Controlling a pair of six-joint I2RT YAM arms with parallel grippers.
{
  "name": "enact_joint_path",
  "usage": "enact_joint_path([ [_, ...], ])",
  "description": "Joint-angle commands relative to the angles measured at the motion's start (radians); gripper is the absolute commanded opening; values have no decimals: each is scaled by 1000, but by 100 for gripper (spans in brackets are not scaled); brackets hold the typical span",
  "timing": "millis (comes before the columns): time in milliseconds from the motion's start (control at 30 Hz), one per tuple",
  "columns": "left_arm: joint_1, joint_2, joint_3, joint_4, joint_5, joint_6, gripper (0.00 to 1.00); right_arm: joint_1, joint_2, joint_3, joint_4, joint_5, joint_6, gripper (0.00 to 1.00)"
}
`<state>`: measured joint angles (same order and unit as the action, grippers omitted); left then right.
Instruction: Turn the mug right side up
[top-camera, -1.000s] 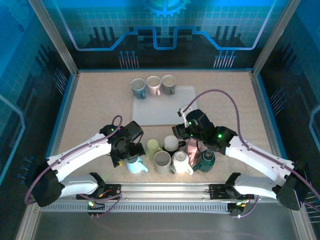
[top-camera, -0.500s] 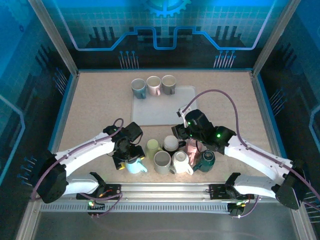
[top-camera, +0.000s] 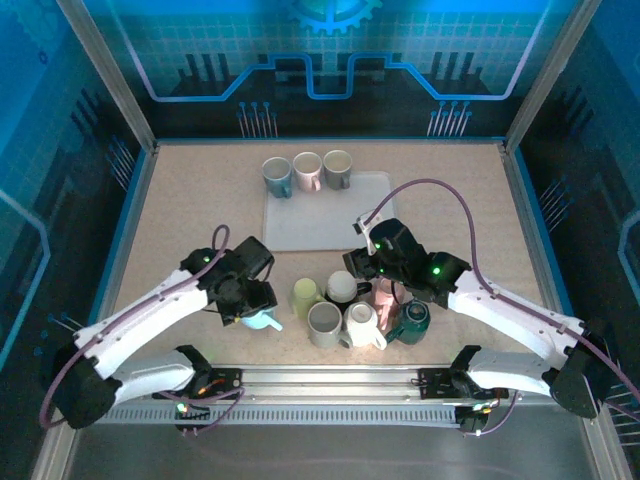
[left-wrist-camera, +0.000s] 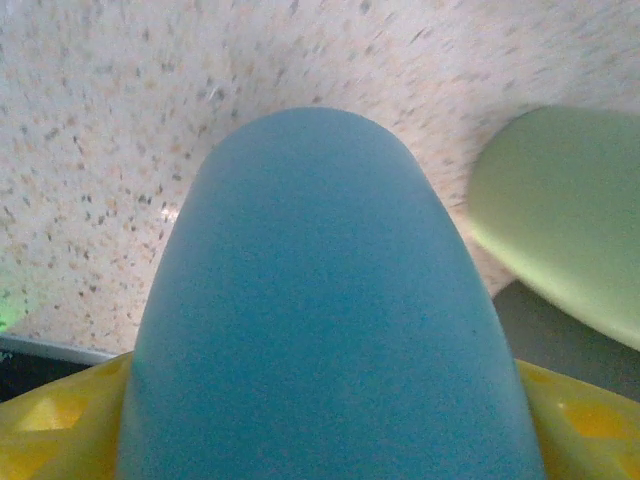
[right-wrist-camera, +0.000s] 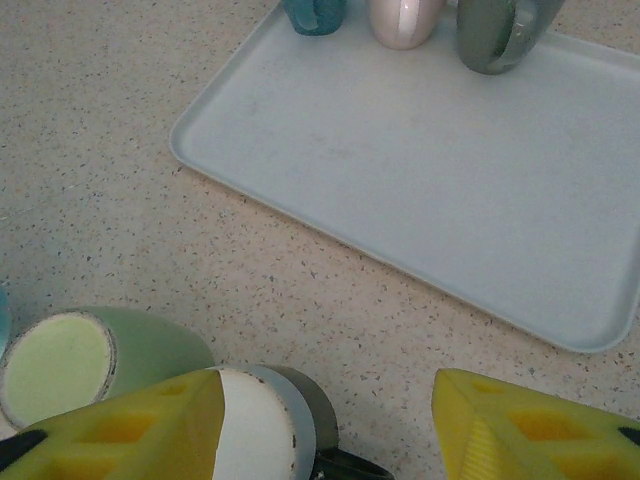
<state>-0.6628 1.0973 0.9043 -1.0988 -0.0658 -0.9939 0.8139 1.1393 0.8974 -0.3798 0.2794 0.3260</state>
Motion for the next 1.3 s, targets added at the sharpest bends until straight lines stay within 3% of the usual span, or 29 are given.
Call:
enact_joint_path([
  [0, 6, -86, 69, -32, -74, 90, 56, -6, -15, 22, 54, -33, 27, 58],
  [167, 6, -220, 123, 50, -127, 194, 50, 22, -22, 46, 78, -46, 36, 59],
  [467, 5, -479, 38, 470, -147, 415, 40, 8, -118, 27, 105, -163, 2, 59],
  [667, 6, -660, -189, 931, -190, 421, 40, -80, -156, -42, 224, -389, 103, 58],
  [833, 6, -714, -416, 1382, -138, 395, 37, -206, -129, -115, 405, -713, 265, 58],
  [1000, 6, -700, -430, 1414, -99, 390, 42, -234, -116, -137, 490, -862, 317, 59],
  [1267, 5, -716, -451, 1436, -81, 399, 42, -249, -127, -166, 532, -912, 340, 62],
])
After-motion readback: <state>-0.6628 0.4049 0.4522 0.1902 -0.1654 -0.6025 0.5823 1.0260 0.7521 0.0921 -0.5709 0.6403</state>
